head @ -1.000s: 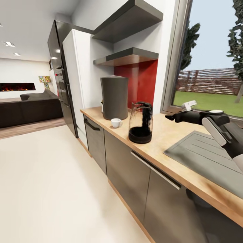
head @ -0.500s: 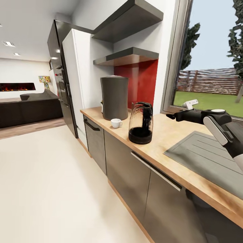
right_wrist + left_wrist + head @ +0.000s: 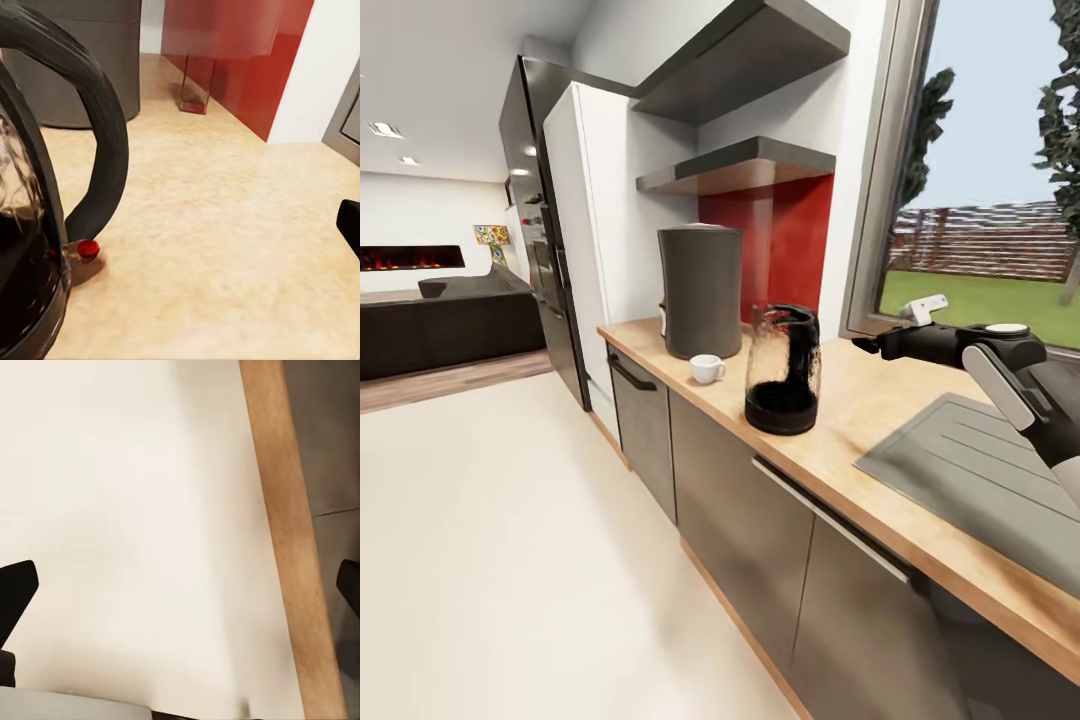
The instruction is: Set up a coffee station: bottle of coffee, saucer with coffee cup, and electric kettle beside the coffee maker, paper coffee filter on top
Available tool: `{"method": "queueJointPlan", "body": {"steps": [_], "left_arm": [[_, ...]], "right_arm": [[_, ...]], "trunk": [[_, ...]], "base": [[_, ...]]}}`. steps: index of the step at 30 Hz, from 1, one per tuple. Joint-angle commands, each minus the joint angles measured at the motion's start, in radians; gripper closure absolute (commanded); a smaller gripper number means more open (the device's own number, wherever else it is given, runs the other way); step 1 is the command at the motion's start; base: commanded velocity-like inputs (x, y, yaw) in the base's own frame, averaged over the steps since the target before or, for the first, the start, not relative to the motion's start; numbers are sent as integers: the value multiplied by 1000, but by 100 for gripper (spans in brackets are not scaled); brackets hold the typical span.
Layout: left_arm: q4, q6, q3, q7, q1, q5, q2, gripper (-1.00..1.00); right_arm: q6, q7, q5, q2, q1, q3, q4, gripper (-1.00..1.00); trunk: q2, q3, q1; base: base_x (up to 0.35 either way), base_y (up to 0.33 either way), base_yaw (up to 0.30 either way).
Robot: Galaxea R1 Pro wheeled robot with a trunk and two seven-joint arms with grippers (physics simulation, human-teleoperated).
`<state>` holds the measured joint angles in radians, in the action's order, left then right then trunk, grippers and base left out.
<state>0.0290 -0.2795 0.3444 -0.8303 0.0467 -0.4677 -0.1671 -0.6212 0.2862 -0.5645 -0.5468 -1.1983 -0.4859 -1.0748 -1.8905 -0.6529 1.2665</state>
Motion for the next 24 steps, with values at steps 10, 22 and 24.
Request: {"method": "queueJointPlan", "body": {"steps": [10,22,24], "left_arm": [[-1,-6,7,-3,1,8,0,-100],[-1,-6,8,-4,1,8,0,-100],[-1,-6,8,-4,1,8,0,-100]], "right_arm": [[-3,1,-2,-1,-1,-2,-1,-100],[-3,1,-1,-1,-1,-2,-1,-100],[-3,1,-1,-1,-1,-2,-1,-100]], "trunk": [[-1,-1,0],[-1,-1,0],[-1,-1,0]], "base": [[44,11,0],[47,4,0],[14,9,0]]}}
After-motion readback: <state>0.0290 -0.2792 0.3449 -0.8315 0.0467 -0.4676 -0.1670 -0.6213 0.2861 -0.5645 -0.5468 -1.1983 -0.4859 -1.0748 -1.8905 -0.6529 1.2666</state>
